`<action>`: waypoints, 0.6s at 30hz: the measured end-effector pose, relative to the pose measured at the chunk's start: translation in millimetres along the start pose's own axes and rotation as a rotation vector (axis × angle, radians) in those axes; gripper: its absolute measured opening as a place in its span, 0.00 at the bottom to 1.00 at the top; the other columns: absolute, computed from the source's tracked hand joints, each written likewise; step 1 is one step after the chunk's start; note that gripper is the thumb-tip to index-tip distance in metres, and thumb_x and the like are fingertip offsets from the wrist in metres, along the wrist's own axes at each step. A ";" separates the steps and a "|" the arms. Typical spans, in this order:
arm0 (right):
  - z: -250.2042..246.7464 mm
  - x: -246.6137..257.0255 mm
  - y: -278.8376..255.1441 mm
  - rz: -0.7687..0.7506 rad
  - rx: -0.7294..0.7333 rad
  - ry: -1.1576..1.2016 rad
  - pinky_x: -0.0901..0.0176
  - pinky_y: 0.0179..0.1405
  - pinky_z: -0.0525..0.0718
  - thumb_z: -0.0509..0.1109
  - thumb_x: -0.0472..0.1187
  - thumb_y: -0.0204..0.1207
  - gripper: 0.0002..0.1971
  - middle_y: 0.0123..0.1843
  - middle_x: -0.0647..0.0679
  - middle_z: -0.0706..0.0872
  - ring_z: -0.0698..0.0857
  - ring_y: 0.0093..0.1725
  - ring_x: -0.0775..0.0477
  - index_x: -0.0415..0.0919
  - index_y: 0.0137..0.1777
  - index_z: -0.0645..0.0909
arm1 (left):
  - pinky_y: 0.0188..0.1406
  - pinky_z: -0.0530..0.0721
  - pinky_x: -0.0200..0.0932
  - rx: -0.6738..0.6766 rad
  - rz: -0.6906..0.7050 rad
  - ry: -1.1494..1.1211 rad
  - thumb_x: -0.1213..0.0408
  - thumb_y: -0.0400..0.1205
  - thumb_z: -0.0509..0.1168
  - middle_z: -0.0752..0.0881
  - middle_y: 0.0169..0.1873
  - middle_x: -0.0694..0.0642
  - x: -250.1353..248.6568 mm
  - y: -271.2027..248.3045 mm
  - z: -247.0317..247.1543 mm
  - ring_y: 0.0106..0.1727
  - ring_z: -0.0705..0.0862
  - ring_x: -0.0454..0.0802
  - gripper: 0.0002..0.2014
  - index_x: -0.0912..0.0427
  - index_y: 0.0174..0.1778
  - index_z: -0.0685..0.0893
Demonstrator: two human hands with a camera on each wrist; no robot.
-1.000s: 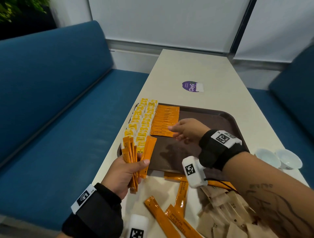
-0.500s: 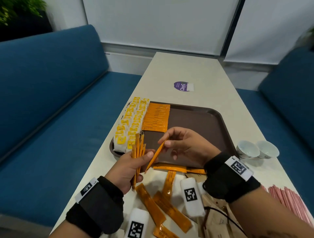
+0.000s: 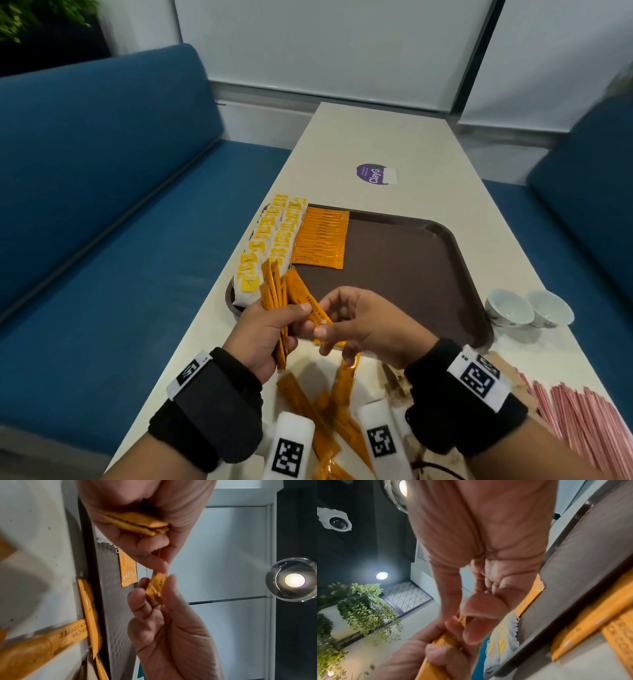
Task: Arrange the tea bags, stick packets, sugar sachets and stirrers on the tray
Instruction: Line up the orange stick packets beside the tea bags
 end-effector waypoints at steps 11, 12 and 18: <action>2.1 22.0 26.6 -0.008 -0.132 -0.181 0.71 0.25 0.75 0.73 0.34 0.74 0.20 0.38 0.48 0.83 0.81 0.30 0.59 0.45 0.65 0.77 | 0.16 0.69 0.33 0.116 0.010 0.433 0.73 0.74 0.71 0.77 0.19 0.51 -6.4 4.7 -23.4 0.19 0.71 0.43 0.05 0.62 0.38 0.81; 0.7 23.1 29.1 -0.007 -0.098 -0.171 0.70 0.23 0.73 0.72 0.30 0.74 0.21 0.36 0.47 0.81 0.79 0.28 0.58 0.43 0.66 0.77 | 0.16 0.68 0.33 0.115 0.002 0.421 0.73 0.74 0.71 0.77 0.21 0.52 -6.7 4.9 -24.5 0.19 0.71 0.42 0.05 0.62 0.39 0.82; -15.2 29.3 35.3 0.053 0.104 -0.285 0.67 0.23 0.73 0.73 0.27 0.72 0.12 0.38 0.48 0.86 0.78 0.25 0.59 0.42 0.52 0.86 | 0.16 0.69 0.33 0.073 0.017 0.430 0.71 0.74 0.72 0.78 0.19 0.49 -8.7 10.4 -31.8 0.19 0.72 0.41 0.04 0.60 0.43 0.85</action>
Point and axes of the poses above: each hand's wrist, its own y-axis towards the middle knuckle, its own z-axis out of the palm, x = y × z, the point moved 1 cm from there along y, towards the middle knuckle
